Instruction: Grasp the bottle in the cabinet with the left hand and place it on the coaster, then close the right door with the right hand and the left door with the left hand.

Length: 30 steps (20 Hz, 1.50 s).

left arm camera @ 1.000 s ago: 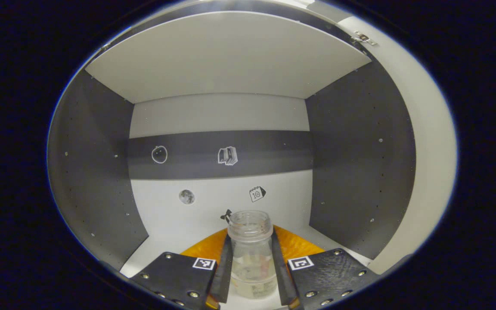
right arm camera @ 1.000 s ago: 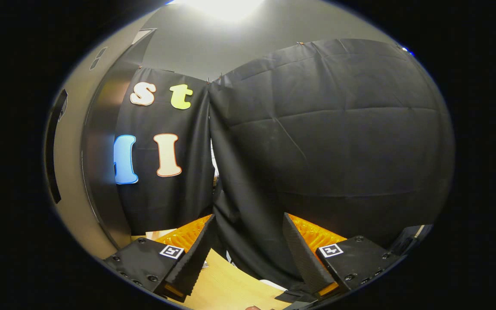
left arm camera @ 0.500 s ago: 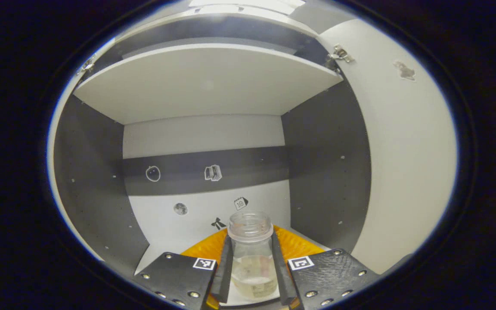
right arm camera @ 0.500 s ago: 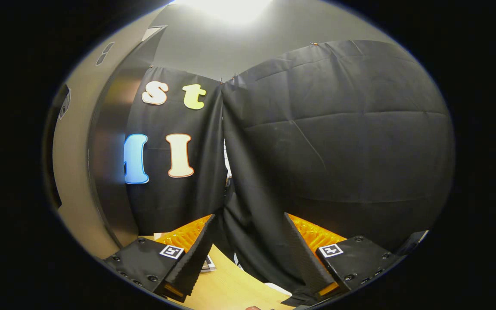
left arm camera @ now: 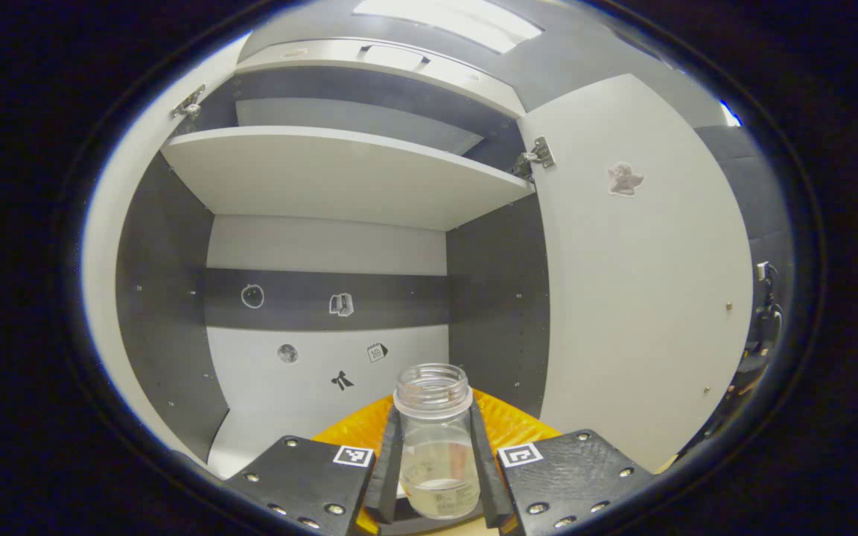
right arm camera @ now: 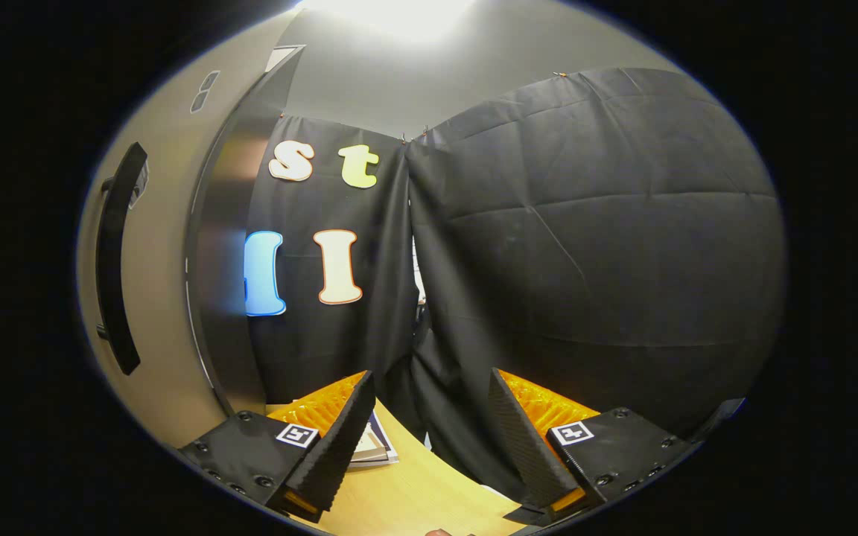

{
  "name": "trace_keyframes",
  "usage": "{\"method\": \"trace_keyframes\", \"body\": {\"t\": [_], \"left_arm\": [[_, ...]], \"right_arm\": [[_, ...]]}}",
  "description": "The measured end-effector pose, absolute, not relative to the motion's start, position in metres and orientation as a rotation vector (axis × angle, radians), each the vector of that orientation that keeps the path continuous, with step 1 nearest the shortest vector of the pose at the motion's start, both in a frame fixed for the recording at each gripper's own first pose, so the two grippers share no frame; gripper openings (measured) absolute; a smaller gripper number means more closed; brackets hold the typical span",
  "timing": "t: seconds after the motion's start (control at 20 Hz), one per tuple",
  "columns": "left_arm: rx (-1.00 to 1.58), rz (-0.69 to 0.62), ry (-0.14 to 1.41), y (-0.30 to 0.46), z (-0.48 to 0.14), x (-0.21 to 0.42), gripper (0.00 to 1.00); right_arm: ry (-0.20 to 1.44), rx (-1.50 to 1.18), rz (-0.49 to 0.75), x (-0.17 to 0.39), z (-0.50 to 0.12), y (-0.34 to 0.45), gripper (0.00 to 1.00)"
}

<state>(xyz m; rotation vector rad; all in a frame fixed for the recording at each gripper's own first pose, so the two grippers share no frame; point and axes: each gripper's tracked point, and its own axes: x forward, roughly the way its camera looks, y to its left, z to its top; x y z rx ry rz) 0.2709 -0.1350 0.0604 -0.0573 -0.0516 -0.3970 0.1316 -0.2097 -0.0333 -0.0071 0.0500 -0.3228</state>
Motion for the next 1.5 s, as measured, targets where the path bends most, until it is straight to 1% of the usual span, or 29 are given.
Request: {"method": "trace_keyframes", "body": {"t": [0.15,0.2,0.25,0.35,0.4,0.45,0.5,0.55,0.7,0.95,1.1,1.15,1.2,1.25,1.4,1.45,1.5], "left_arm": [[-0.070,-0.409,0.000,-0.130,0.039,0.247,0.53],[-0.069,-0.407,0.026,-0.129,0.025,0.242,0.39],[-0.069,-0.408,0.054,-0.128,0.011,0.235,0.53],[-0.071,-0.416,0.100,-0.130,-0.014,0.228,0.53],[-0.079,-0.421,0.120,-0.131,-0.028,0.222,0.46],[-0.089,-0.424,0.135,-0.126,-0.045,0.212,0.46],[-0.100,-0.426,0.149,-0.127,-0.057,0.206,0.43],[-0.108,-0.427,0.160,-0.128,-0.068,0.199,0.46],[-0.124,-0.421,0.184,-0.130,-0.103,0.182,0.46],[-0.118,-0.448,0.212,-0.144,-0.166,0.155,0.46],[-0.123,-0.406,0.214,-0.146,-0.196,0.146,0.46],[-0.123,-0.410,0.213,-0.150,-0.204,0.141,0.43],[-0.116,-0.417,0.215,-0.155,-0.215,0.137,0.46],[-0.105,-0.427,0.216,-0.161,-0.224,0.132,0.46],[-0.081,-0.443,0.218,-0.175,-0.247,0.118,0.46],[-0.070,-0.452,0.214,-0.179,-0.252,0.113,0.46],[-0.053,-0.460,0.215,-0.184,-0.260,0.109,0.46]], "right_arm": [[0.057,0.011,-0.316,0.127,-0.032,-0.199,0.92],[0.057,0.015,-0.314,0.125,-0.031,-0.196,0.92],[0.057,0.017,-0.313,0.122,-0.029,-0.193,0.92],[0.060,0.017,-0.312,0.117,-0.026,-0.189,0.92],[0.063,0.016,-0.312,0.115,-0.025,-0.188,0.92],[0.068,0.014,-0.316,0.111,-0.024,-0.188,0.92],[0.072,0.016,-0.318,0.105,-0.025,-0.188,0.92],[0.076,0.020,-0.322,0.102,-0.023,-0.187,0.92],[0.080,0.033,-0.340,0.088,-0.018,-0.186,0.92],[0.087,0.050,-0.358,0.056,-0.010,-0.180,0.92],[0.089,0.038,-0.376,0.037,-0.005,-0.181,0.92],[0.091,0.036,-0.383,0.030,-0.004,-0.182,0.92],[0.098,0.040,-0.388,0.022,-0.003,-0.183,0.92],[0.108,0.047,-0.386,0.018,-0.004,-0.184,0.98],[0.147,0.074,-0.429,-0.003,-0.014,-0.197,0.98],[0.151,0.085,-0.434,-0.009,-0.014,-0.198,0.92],[0.158,0.085,-0.436,-0.015,-0.015,-0.197,0.92]]}}
